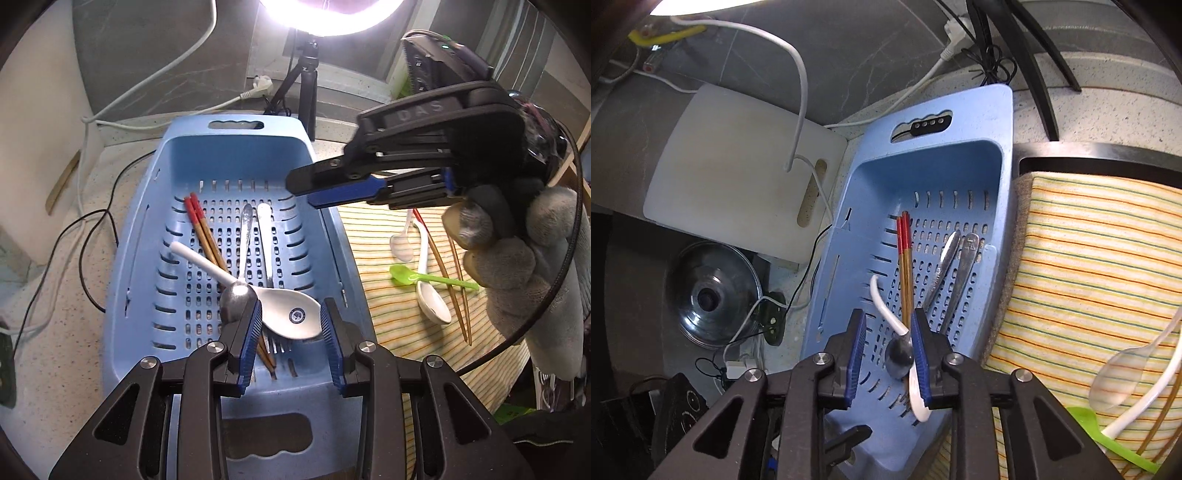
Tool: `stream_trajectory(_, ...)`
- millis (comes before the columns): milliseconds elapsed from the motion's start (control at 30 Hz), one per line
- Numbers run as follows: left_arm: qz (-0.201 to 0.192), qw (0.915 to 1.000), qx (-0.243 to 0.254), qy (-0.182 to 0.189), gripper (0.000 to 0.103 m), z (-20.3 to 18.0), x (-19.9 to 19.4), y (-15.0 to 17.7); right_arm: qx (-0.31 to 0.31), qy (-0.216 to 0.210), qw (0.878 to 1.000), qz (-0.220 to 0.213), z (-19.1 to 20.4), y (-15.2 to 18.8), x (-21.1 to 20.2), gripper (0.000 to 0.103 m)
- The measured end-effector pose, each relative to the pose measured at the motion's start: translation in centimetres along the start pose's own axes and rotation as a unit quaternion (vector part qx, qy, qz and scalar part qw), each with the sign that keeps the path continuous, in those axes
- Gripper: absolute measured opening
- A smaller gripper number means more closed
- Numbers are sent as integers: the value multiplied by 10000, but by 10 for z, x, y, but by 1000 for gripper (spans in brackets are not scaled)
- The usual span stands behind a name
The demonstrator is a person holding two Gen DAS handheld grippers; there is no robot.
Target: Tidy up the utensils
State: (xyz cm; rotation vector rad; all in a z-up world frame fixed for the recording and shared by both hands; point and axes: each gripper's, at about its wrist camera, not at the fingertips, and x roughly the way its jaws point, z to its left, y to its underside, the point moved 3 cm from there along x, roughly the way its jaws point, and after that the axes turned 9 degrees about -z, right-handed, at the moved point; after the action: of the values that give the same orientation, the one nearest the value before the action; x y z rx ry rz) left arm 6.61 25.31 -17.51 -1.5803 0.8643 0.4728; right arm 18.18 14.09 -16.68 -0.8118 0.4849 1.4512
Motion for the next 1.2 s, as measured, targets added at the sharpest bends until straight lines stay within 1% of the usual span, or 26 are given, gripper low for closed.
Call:
stream_trajectory(100, -22, 10000, 10, 13, 31, -4, -4, -1, 3, -5, 9999, -123, -4, 4, -15, 26)
stream_trajectory(200, -50, 10000, 33, 20, 31, -13, -8, -2, -114, 47, 9993, -359, -13, 7, -40, 28)
stream_trajectory(267, -96, 9999, 50, -7, 31, -21, -12, -4, -141, 56, 9985, -520, -22, 7, -60, 35)
stream_trajectory(367, -196, 9998, 47, -67, 31, -37, -17, -6, -186, -41, 9970, -748, -39, 9, -93, 43)
stream_trajectory(500, -254, 9997, 1, -66, 31, -63, -17, -7, -573, 159, 9940, -921, -64, 11, -134, 46)
stream_trajectory(600, -214, 9997, 48, -107, 31, -86, -10, -6, -635, 192, 9916, -1111, -87, 12, -165, 53)
stream_trajectory(767, -156, 9998, 23, -92, 31, -124, 2, -6, -560, 226, 9932, -993, -129, 15, -201, 54)
stream_trajectory(900, -6, 9999, 87, -116, 31, -152, 14, -3, -490, 193, 9949, -861, -154, 21, -218, 54)
stream_trajectory(1067, 186, 9996, 161, -114, 31, -168, 26, -3, -324, 67, 9970, -701, -178, 35, -226, 54)
stream_trajectory(1133, 285, 9993, 237, -37, 31, -172, 31, -4, -103, 95, 9980, -620, -188, 40, -222, 53)
stream_trajectory(1200, 386, 9983, 431, 86, 31, -179, 38, -6, 118, 164, 9982, -571, -198, 44, -218, 53)
